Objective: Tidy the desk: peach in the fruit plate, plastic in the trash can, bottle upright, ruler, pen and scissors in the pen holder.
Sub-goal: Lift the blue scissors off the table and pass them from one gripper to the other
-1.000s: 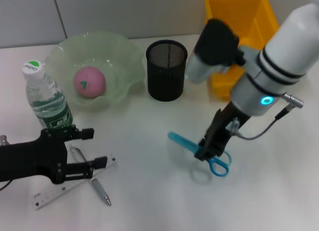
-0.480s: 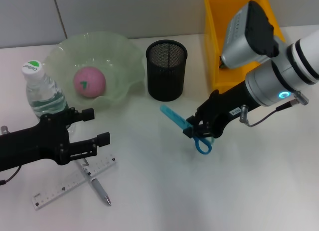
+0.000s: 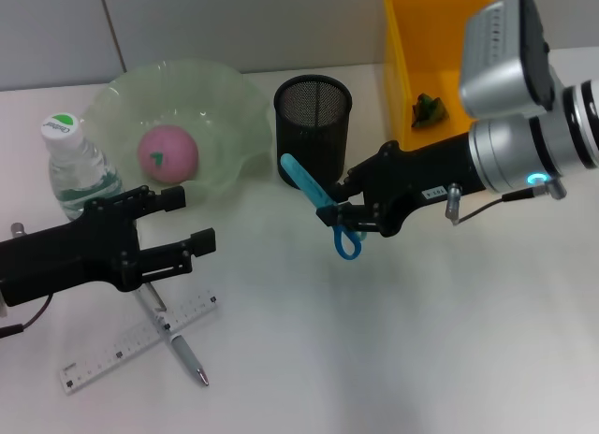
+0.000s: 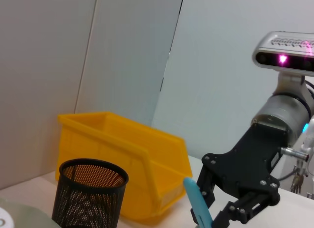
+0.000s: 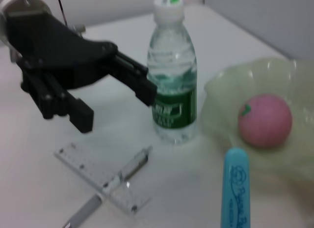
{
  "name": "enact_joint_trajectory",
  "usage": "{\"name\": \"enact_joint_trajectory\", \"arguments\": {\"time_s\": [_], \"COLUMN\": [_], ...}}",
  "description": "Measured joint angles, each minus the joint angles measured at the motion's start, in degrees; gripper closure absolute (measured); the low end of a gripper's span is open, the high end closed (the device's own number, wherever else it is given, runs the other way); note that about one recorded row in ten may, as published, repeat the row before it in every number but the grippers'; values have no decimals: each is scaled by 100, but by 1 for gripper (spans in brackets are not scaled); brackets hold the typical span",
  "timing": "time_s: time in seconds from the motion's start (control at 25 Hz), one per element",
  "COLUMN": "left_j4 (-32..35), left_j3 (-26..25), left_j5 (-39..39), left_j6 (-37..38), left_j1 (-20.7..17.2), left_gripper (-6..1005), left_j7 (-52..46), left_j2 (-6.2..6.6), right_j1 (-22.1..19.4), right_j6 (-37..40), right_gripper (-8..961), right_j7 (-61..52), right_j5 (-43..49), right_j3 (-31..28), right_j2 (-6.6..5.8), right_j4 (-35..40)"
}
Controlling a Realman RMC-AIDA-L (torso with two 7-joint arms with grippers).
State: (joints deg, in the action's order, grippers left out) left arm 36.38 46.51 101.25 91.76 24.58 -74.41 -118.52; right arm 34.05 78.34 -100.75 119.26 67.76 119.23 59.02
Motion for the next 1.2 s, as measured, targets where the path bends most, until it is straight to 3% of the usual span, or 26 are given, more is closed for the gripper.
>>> {"name": "enact_joint_trajectory", "arguments": {"time_s": [0.44,1.0,1.2], "left_j4": [-277,-444,-573], "left_j3": [52,146,466], "left_j5": [-271,-472,-901], "left_j6": [59,156,252], "left_j1": [60,163,174], "left_gripper": [200,201,201], "left_j7": [87,121,267], "left_j2": [-23,-37,-29], "right_j1": [-594,-742,-750], "right_j6": [-114,-17,204], "right_gripper": [713,710,709], "right_j7": [1062,1750,1863], "right_j5": [-1530,-2423,-2693], "right_j3": [-7,-22,-103], "right_j2": [1,-2,-6], "right_j4": [-449,-1208,-1448]}}
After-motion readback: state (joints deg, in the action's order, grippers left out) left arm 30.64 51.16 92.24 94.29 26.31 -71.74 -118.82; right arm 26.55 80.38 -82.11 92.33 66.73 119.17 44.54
